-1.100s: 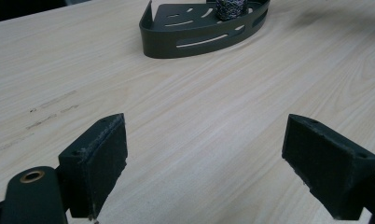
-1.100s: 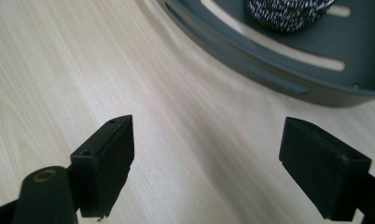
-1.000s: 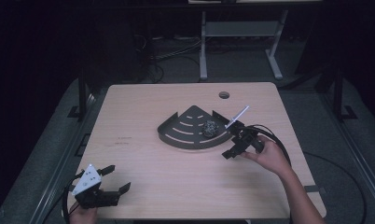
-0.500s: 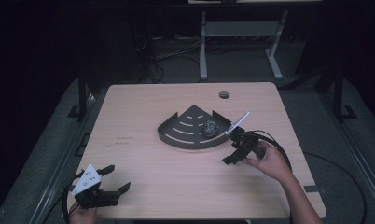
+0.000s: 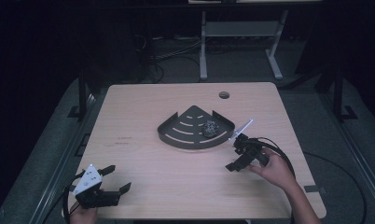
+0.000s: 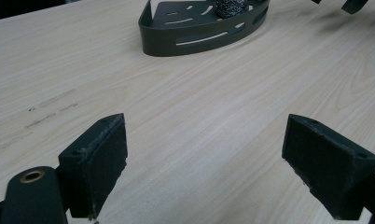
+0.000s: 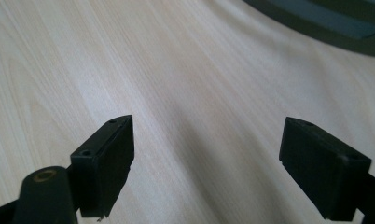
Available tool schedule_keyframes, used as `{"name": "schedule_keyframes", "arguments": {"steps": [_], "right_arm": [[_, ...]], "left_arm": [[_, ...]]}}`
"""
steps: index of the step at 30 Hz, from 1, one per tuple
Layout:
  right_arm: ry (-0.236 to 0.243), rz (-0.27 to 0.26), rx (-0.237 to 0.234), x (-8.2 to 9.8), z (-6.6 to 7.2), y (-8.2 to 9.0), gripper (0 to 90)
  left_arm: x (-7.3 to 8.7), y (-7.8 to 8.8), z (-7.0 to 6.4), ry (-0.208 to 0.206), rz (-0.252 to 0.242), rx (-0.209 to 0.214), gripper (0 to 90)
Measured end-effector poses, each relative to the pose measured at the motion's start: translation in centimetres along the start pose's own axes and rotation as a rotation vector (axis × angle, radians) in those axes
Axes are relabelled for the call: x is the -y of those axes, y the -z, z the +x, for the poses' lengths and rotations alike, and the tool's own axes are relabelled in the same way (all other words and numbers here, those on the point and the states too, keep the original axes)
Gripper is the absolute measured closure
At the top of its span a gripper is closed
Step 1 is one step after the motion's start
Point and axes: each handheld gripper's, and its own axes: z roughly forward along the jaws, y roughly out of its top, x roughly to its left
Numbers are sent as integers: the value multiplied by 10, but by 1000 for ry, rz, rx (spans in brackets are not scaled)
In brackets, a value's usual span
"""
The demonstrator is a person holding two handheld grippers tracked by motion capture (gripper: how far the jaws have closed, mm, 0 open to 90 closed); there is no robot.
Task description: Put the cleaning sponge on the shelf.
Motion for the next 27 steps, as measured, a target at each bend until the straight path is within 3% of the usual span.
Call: {"name": "schedule_keyframes", "arguments": {"steps": [27], "right_arm": [[-10,-21,15,38,14,1,176]], "left_arm": [[0,-1,-1,0,5,2,133]]}}
